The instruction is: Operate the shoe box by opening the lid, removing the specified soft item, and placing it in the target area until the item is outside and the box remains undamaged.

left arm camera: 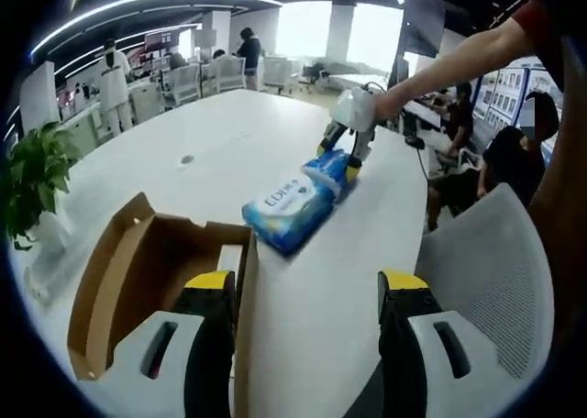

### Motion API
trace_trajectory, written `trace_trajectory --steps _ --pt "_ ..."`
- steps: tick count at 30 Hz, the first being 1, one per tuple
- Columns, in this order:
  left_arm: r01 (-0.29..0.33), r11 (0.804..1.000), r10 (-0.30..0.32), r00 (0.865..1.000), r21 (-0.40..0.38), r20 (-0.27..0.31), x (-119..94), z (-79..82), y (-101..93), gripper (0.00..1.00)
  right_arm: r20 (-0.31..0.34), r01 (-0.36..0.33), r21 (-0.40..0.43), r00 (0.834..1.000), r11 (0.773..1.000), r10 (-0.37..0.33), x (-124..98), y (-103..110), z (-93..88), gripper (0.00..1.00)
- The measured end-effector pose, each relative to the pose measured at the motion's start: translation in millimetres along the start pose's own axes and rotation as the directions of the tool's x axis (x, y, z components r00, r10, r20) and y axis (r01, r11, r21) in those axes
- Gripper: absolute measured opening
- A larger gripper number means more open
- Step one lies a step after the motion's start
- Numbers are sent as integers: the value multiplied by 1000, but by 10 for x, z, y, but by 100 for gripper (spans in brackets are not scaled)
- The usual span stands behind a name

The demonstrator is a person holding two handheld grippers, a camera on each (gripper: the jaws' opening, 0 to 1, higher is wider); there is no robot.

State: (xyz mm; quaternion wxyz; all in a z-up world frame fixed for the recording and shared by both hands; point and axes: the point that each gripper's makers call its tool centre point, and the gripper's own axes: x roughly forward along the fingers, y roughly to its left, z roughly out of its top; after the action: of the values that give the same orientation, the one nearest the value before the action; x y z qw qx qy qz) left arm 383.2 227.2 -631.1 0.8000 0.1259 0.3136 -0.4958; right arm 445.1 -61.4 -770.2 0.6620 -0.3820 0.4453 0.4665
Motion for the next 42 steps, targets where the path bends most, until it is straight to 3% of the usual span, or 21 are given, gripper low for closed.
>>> trace_trajectory --steps 15,25,36,42 --pt "0 1000 0 1000 -2 1 -7 2 41 63 -6 -1 -15 1000 1000 1 -10 -12 16 54" --pt "4 1000 -4 1000 0 14 -20 19 43 63 18 11 8 1000 1000 -11 -201 -32 64 52" --pt "17 1000 -17 999 12 43 -66 74 -4 63 128 35 173 990 984 -57 -482 -93 248 53" --pt "12 1000 -13 998 11 58 -148 60 -18 63 224 54 310 966 949 -128 -634 -163 450 51"
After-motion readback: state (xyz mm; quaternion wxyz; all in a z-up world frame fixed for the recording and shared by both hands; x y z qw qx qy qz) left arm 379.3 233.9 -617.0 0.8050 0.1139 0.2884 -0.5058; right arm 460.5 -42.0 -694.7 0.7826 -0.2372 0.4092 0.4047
